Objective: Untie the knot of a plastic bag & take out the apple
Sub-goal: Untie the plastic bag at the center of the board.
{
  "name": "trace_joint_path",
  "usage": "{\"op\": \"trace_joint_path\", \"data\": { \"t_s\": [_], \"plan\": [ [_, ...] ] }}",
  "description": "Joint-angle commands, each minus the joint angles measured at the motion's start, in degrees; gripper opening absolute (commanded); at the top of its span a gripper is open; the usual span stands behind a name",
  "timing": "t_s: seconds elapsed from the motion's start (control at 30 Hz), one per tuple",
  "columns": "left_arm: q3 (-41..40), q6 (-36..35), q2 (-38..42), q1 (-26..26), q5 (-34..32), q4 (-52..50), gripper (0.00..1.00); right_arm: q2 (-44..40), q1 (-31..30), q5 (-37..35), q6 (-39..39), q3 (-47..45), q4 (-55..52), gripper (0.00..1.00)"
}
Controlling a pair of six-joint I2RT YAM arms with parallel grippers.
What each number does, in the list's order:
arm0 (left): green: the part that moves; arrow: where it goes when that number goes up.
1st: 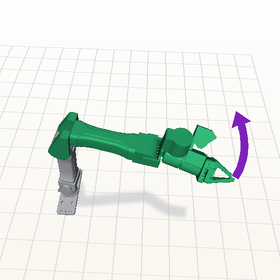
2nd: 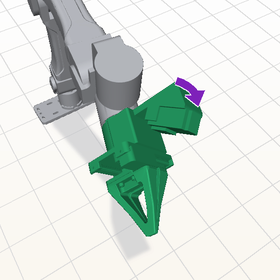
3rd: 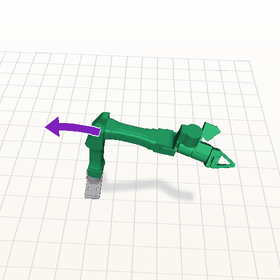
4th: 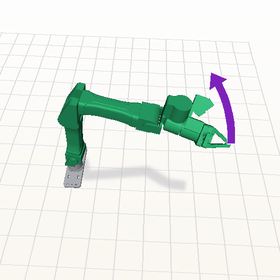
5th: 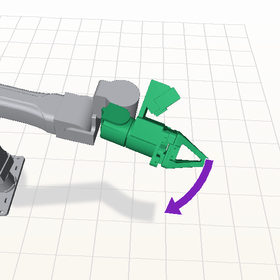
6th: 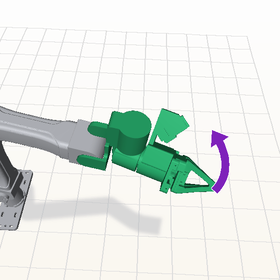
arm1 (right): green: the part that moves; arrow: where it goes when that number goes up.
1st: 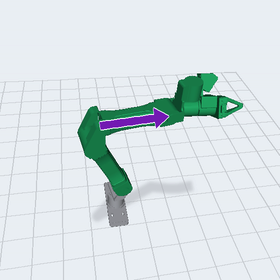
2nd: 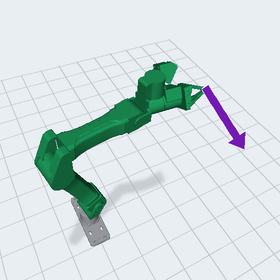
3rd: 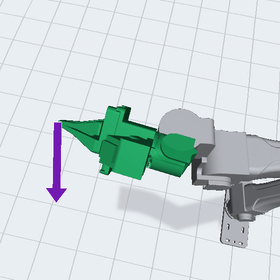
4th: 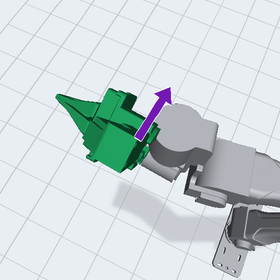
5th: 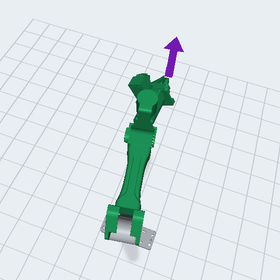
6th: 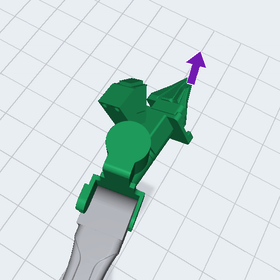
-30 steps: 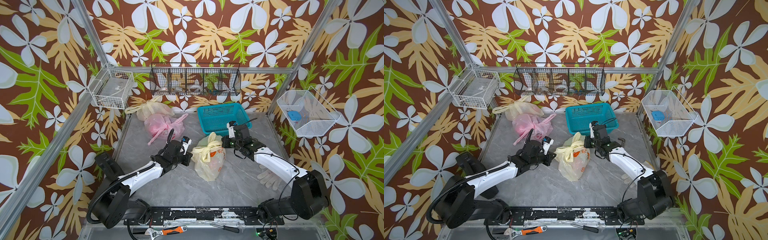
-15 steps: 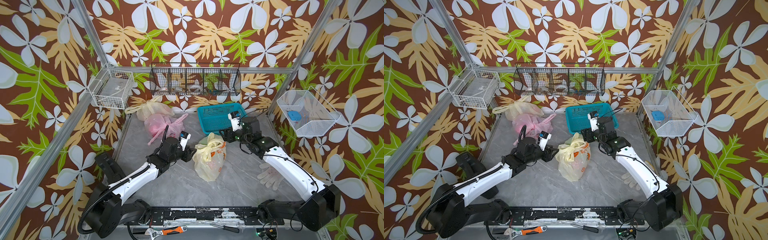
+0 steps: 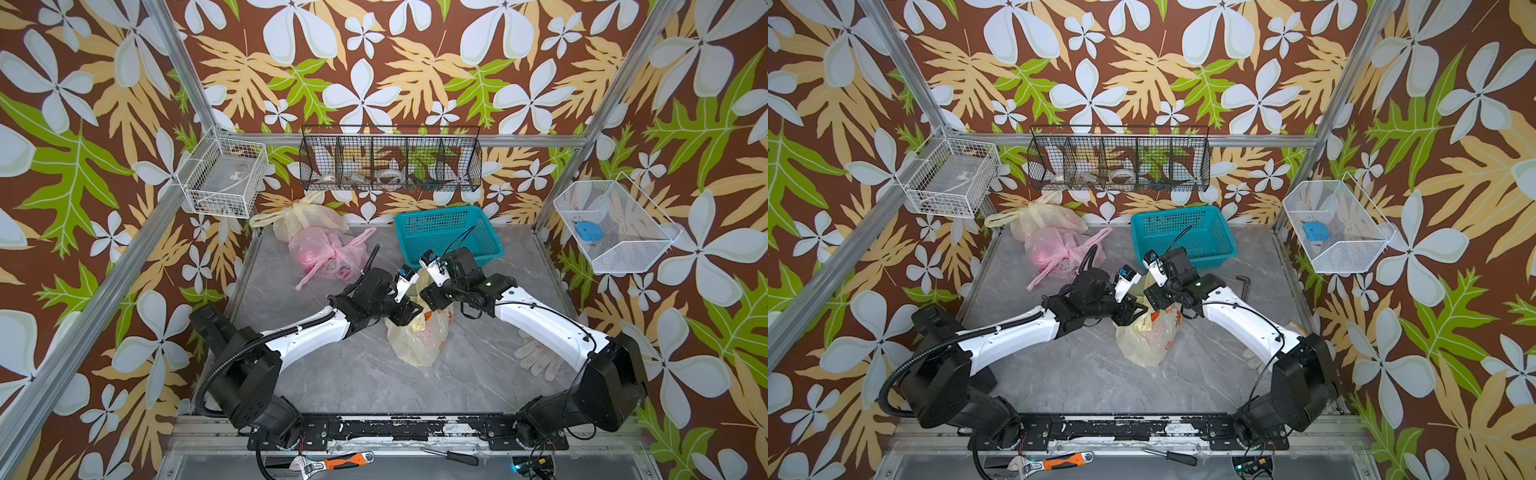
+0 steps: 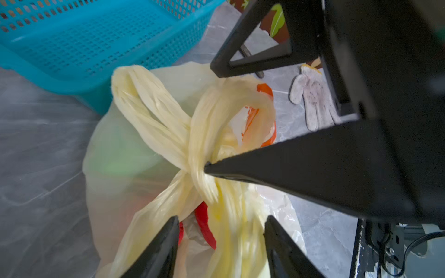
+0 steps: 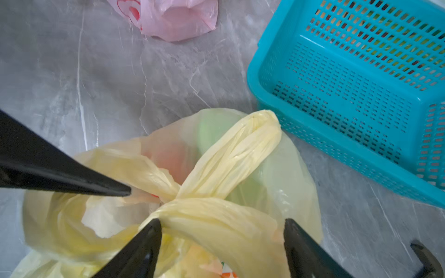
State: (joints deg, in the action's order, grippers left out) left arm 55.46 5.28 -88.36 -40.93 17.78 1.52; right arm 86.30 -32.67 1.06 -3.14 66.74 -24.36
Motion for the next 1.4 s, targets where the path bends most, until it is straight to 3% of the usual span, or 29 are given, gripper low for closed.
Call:
{"op": "trace_joint_path", "data": {
  "t_s": [0.0, 0.13, 0.23, 0.3, 0.37, 0.5, 0.57, 0.7, 0.8, 0.87, 1.0, 1.1, 1.23, 1.37],
  "plan": [
    [0.0, -1.0, -0.9, 0.1, 1.4, -2.1, 0.45, 1.0, 0.1, -3.4, -0.6, -0.4, 1.8, 0.67],
    [-1.1, -0.4, -2.1, 0.1, 0.9, -2.6, 0.28, 1.7, 0.1, -3.3, -0.7, -1.0, 2.9, 0.36],
    [-2.1, 0.4, -2.8, 0.1, 1.0, -2.3, 0.26, 1.3, 0.0, -3.5, -0.8, -1.6, 4.1, 0.18],
    [-2.9, 1.3, -3.0, 0.1, 1.2, -1.5, 0.32, 1.2, 0.0, -3.6, -0.6, -1.5, 4.6, 0.09],
    [-4.2, 2.4, -2.8, 0.1, 1.2, 0.2, 0.45, 0.8, 0.0, -3.6, -0.5, -1.4, 4.8, 0.00],
    [-5.5, 3.5, -2.4, 0.1, 2.3, 2.7, 0.53, -0.5, 0.0, -3.2, 0.8, -2.6, 6.7, 0.00],
    [-5.6, 3.9, -2.6, 0.1, 3.0, 3.7, 0.51, -1.9, 0.0, -2.9, 2.0, -3.9, 8.7, 0.00],
    [-5.3, 3.7, -2.5, 0.1, 1.8, 2.9, 0.17, -5.6, 0.0, -4.8, 5.4, -6.9, 13.3, 0.00],
    [-6.1, 3.5, -0.1, 0.1, -3.3, 2.0, 0.01, -8.9, 0.1, -10.2, 9.0, -9.0, 16.3, 0.00],
    [-7.1, 3.1, 2.4, 0.2, -6.8, 1.4, 0.00, -11.0, 1.3, -12.9, 14.9, -9.3, 16.6, 0.00],
    [-9.6, 3.1, 7.3, 0.8, -12.4, -0.1, 0.00, -15.2, 6.4, -5.2, 25.6, -13.4, 23.2, 0.00],
    [-13.1, 4.6, 13.2, 2.1, -14.9, 0.5, 0.00, -17.1, 9.8, -3.9, 31.2, -17.4, 28.0, 0.00],
    [-20.8, 5.4, 24.6, 2.4, -16.4, 6.7, 0.00, -16.8, 14.5, 1.4, 38.6, -21.4, 32.7, 0.00],
    [-29.6, 8.1, 34.0, 2.7, -18.0, 15.2, 0.00, -15.3, 15.4, 6.0, 41.4, -22.9, 35.0, 0.00]
  ]
}}
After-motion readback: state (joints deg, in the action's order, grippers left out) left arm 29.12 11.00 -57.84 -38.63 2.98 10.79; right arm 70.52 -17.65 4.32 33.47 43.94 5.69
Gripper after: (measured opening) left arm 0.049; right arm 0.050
